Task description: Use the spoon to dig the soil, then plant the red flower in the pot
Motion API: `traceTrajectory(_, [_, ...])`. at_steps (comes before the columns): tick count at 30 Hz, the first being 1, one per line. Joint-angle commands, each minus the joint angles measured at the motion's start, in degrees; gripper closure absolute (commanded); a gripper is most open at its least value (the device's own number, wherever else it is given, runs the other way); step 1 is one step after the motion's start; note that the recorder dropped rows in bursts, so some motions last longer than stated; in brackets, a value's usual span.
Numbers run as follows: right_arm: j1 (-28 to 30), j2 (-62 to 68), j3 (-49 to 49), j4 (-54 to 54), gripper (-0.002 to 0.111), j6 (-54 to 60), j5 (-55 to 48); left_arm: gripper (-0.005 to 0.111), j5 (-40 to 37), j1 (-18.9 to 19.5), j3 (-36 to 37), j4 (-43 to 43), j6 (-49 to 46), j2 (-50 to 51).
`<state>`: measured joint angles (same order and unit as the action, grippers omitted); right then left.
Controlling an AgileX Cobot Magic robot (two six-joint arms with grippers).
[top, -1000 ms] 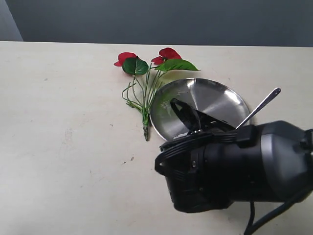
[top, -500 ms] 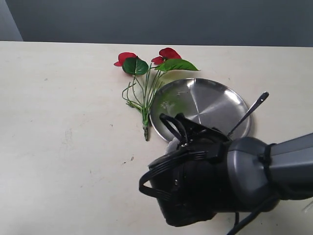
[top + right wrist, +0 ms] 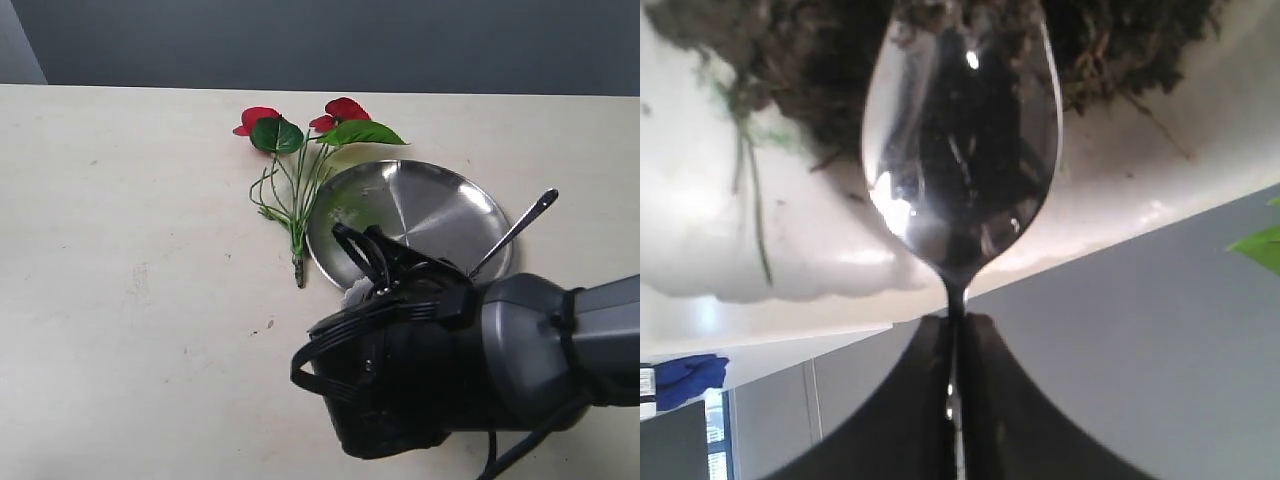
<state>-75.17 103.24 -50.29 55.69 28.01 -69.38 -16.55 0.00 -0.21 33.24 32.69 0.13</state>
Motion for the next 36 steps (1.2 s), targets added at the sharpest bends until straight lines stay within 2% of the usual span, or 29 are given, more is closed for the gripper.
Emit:
traceTrajectory(1, [-0.22,0.91,0.16,-0.70,0.109,0.35,0.30,0.106,0.25,0.05,0.21,0.02,0.14,-0.13])
traceTrajectory(10, [-0.10,-0.57,0.16,6.82,0.109,-8.61,-0.59,0.106,0.25,0.05,0.21,0.02,0.14,-0.13])
traceTrajectory(19, [-0.10,-0.30,0.16,-1.31,0.109,-4.28,-0.59,0.106,0.25,0.05,0.21,0.02,0.14,-0.13])
traceTrajectory(24, [-0.10,0.72,0.16,-2.12,0.109,-4.28,2.79,0.106,0.25,0.05,0.21,0.02,0.14,-0.13])
traceTrajectory(29, [-0.10,1.06,0.16,-1.51,0.109,-6.92,-0.59,0.106,0.25,0.05,0.21,0.02,0.14,-0.13])
traceTrajectory(36, [5.40,-2.24,0.16,3.67,0.109,-18.24,-0.59,0.106,0.25,0.05,0.21,0.02,0.14,-0.13])
